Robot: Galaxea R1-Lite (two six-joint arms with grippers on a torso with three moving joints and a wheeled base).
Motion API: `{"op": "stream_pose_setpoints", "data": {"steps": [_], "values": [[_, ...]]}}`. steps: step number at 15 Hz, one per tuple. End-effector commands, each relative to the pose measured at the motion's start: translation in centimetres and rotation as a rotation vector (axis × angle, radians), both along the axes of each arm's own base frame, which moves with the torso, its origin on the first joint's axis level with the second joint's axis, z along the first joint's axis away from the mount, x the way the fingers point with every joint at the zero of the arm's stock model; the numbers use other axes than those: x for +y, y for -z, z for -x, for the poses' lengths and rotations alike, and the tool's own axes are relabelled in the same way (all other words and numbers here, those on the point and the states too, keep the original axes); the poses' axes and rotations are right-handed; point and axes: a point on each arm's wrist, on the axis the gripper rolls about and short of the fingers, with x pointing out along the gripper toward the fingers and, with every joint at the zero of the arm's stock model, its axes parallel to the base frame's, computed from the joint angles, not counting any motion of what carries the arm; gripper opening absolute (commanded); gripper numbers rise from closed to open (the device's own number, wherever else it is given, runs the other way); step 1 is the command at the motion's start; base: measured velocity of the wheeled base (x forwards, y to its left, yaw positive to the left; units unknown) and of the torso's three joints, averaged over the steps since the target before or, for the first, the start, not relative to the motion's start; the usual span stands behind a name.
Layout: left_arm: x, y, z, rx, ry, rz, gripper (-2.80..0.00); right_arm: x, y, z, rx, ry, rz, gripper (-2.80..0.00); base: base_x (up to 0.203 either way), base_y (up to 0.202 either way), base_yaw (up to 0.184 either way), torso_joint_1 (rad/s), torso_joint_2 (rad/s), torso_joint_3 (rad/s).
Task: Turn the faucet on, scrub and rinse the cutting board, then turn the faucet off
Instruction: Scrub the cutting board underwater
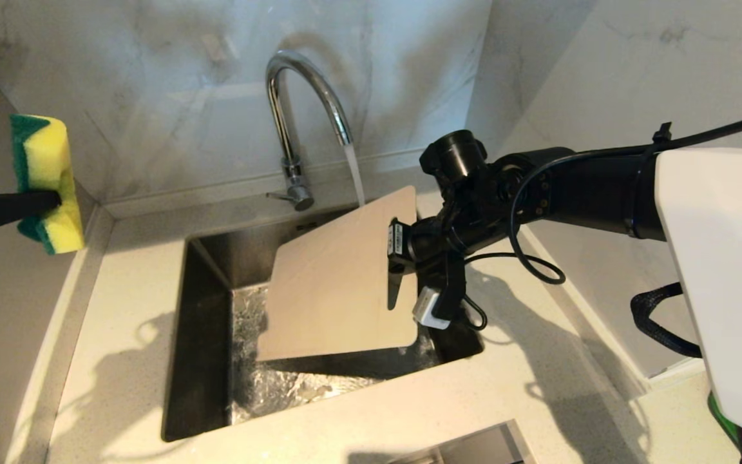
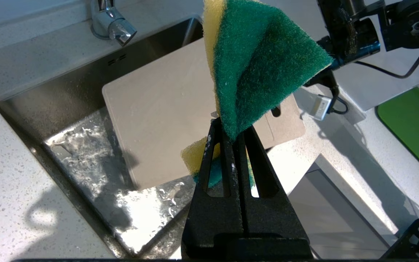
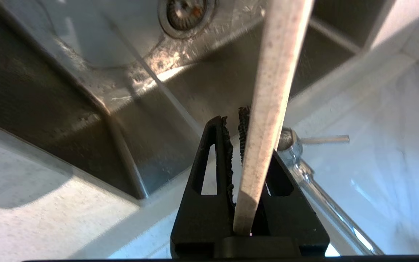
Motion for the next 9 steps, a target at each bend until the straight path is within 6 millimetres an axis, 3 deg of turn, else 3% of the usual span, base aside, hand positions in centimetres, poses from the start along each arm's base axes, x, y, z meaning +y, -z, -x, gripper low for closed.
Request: {"op": "stream_pose_setpoints", "data": {"steps": [1, 9], "values": [[0.0, 0.0, 0.0, 0.003, 0.002, 0.001, -2.8, 0.0, 0.0, 0.0, -0.008, -0.012, 0.007, -2.8, 0.0, 0.0, 0.0, 0.0, 0.0, 0.0], [-0.6, 1.5, -2.1, 0.087, 0.011, -0.02, -2.8, 2.0, -2.8, 4.1, 0.001, -0.074, -0.031, -2.8, 0.0, 0.0, 0.0, 0.0, 0.0, 0.0]]}}
